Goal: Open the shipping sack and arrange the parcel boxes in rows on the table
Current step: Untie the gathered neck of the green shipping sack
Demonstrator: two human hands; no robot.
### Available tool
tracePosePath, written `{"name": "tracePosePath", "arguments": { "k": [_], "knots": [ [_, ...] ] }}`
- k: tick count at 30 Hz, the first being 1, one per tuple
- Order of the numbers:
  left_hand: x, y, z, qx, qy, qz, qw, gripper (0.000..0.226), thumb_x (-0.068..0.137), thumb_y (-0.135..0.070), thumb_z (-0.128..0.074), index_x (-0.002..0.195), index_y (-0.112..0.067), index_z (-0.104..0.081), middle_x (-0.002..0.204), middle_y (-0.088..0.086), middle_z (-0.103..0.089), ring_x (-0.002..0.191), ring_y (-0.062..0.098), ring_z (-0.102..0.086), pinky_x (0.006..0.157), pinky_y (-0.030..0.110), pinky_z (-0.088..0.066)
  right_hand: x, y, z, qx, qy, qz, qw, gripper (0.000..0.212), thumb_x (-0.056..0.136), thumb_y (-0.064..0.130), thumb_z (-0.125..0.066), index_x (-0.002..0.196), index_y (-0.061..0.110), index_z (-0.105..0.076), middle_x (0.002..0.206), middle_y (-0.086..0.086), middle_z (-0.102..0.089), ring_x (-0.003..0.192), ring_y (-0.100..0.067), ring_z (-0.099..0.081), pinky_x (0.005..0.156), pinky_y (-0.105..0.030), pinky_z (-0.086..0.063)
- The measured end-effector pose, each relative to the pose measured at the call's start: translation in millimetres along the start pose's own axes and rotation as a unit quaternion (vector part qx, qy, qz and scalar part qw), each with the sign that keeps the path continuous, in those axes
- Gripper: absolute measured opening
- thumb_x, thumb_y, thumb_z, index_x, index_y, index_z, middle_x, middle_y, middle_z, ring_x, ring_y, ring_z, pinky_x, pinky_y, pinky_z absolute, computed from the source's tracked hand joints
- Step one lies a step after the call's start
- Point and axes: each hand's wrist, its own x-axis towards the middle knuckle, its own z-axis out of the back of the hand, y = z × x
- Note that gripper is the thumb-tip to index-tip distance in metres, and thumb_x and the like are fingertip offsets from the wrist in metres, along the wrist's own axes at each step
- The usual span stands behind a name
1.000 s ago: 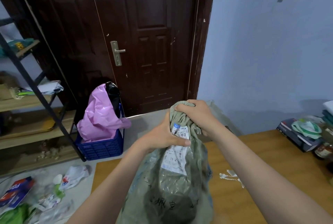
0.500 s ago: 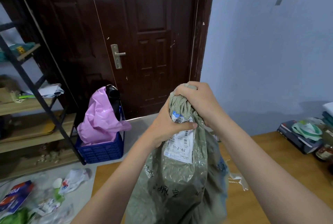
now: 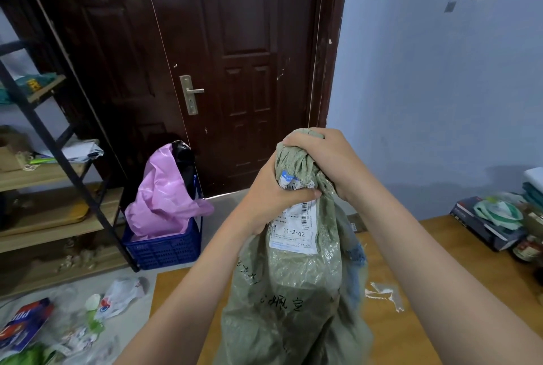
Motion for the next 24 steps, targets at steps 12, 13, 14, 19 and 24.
{"name": "tracePosePath", "arguments": {
  "k": [12,13,14,19,24],
  "knots": [
    [-0.1,14.2,7.0,0.060,-0.042,0.028,0.997,0.058,0.070,0.001,-0.082,0.119,-0.023,-0.061,0.103,-0.004,-0.075,0.099,0.012,-0.071,0.087,0.030,-0.056,-7.2,-13.6,-1.6,-0.183,-0.115,0.166,0.962,0.035,0.093,0.051,-0.050,0.121,0.031,-0.056,0.119,0.010,-0.057,0.112,-0.005,-0.053,0.096,-0.029,-0.045],
    [0.7,13.3,7.7,0.067,-0.051,0.031,0.996,0.050,0.071,0.002,-0.080,0.111,-0.023,-0.064,0.095,-0.004,-0.075,0.090,0.009,-0.072,0.081,0.027,-0.056,-10.8,-15.2,-1.9,-0.212,-0.113,0.221,0.945,0.039,0.093,0.052,-0.047,0.125,0.032,-0.056,0.127,0.011,-0.054,0.120,-0.005,-0.048,0.103,-0.031,-0.041],
    [2.7,13.7,7.4,0.076,-0.065,0.035,0.994,0.042,0.072,0.004,-0.077,0.101,-0.024,-0.065,0.085,-0.005,-0.074,0.079,0.002,-0.070,0.072,0.021,-0.055,-14.6,-17.3,-3.2,-0.244,-0.102,0.267,0.927,0.043,0.093,0.054,-0.045,0.127,0.032,-0.056,0.132,0.011,-0.051,0.126,-0.007,-0.043,0.109,-0.033,-0.036],
    [8.3,13.3,2.4,0.129,-0.083,0.025,0.988,0.020,0.089,-0.008,-0.055,0.084,-0.026,-0.059,0.066,-0.015,-0.061,0.057,-0.009,-0.059,0.052,0.008,-0.045,-20.1,-34.4,-14.0,-0.366,-0.039,0.241,0.898,0.059,0.080,0.073,-0.051,0.130,0.044,-0.052,0.147,0.012,-0.034,0.131,-0.014,-0.040,0.105,-0.035,-0.040],
    [5.0,14.0,3.3,0.134,-0.054,0.019,0.989,0.030,0.077,0.004,-0.069,0.095,-0.020,-0.063,0.073,-0.015,-0.068,0.066,-0.008,-0.064,0.056,0.008,-0.046,-9.0,-42.4,-10.4,-0.284,-0.020,0.155,0.946,0.062,0.067,0.072,-0.068,0.122,0.048,-0.052,0.121,0.019,-0.049,0.105,-0.001,-0.054,0.098,-0.029,-0.046]
  ]
}}
